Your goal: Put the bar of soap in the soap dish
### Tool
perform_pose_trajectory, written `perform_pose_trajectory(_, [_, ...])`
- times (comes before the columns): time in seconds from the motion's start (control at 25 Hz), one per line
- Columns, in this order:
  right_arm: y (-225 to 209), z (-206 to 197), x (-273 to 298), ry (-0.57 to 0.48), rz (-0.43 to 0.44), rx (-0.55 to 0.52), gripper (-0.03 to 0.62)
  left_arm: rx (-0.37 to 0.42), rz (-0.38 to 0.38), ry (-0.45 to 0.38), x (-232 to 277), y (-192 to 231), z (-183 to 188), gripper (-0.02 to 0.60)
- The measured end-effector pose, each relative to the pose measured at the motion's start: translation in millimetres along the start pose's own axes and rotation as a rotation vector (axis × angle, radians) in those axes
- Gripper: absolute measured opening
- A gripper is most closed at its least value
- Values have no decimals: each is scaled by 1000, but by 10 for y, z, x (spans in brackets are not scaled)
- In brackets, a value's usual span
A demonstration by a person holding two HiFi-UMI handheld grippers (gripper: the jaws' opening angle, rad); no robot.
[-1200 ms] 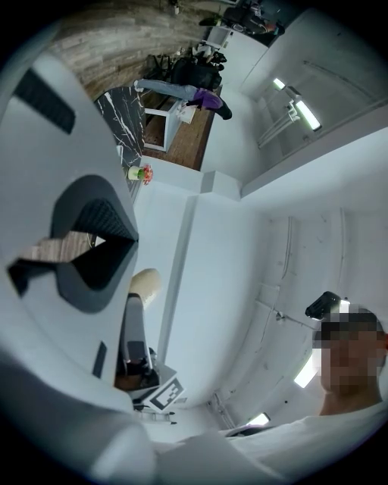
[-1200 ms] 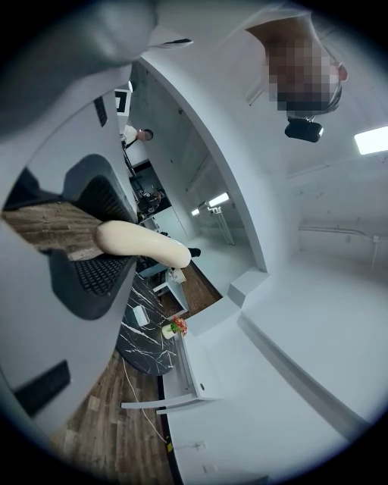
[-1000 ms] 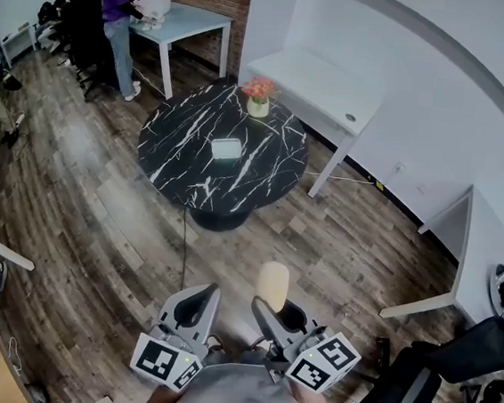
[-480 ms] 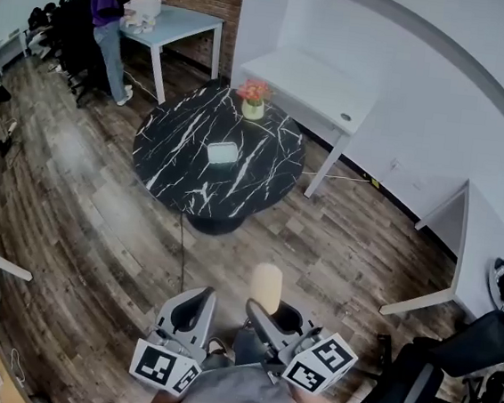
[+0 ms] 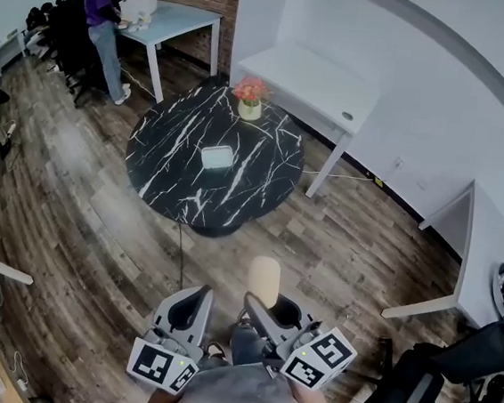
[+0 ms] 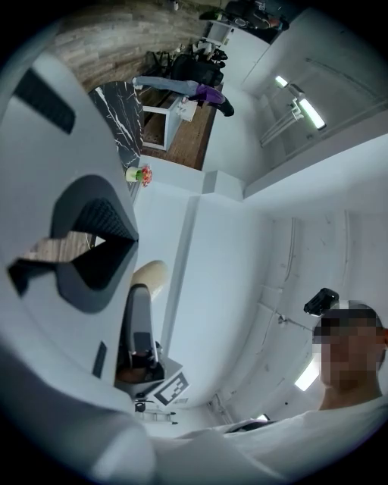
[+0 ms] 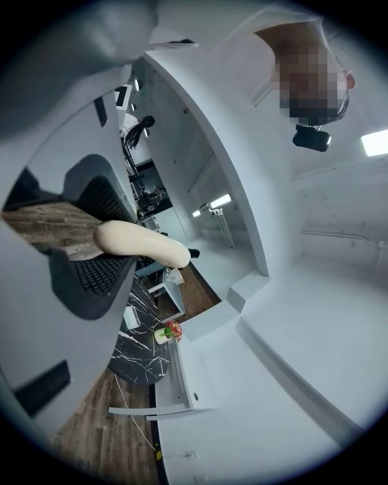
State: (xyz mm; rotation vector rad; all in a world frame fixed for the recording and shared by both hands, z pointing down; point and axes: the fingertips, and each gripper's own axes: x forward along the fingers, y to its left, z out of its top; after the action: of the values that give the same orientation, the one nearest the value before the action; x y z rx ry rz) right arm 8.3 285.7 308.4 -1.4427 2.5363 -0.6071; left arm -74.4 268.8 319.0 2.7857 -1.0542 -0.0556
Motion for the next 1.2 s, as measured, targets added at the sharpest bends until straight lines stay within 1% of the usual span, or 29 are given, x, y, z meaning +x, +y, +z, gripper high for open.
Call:
perform_pose_trajectory(0.12, [-164, 103, 89, 1, 8, -1, 129, 9, 25, -7, 193, 60, 36, 3])
perform_pose_trajectory(0.36, [-539, 217, 292, 18, 23, 12, 129, 10, 11, 16, 657, 101, 16, 3])
perform_pose_trajectory(0.68, [-950, 400, 483, 36, 52, 15, 129, 24, 34, 28, 1174, 185, 56, 3])
perform_pose_trajectory(0.96, [-1212, 516, 528, 40, 85, 11, 129, 36, 64, 27, 1437, 139, 69, 3])
perform_pose_trajectory(1.2, [-1329, 534, 552, 55, 97, 14, 129, 36, 80, 33, 1552, 128, 63, 3])
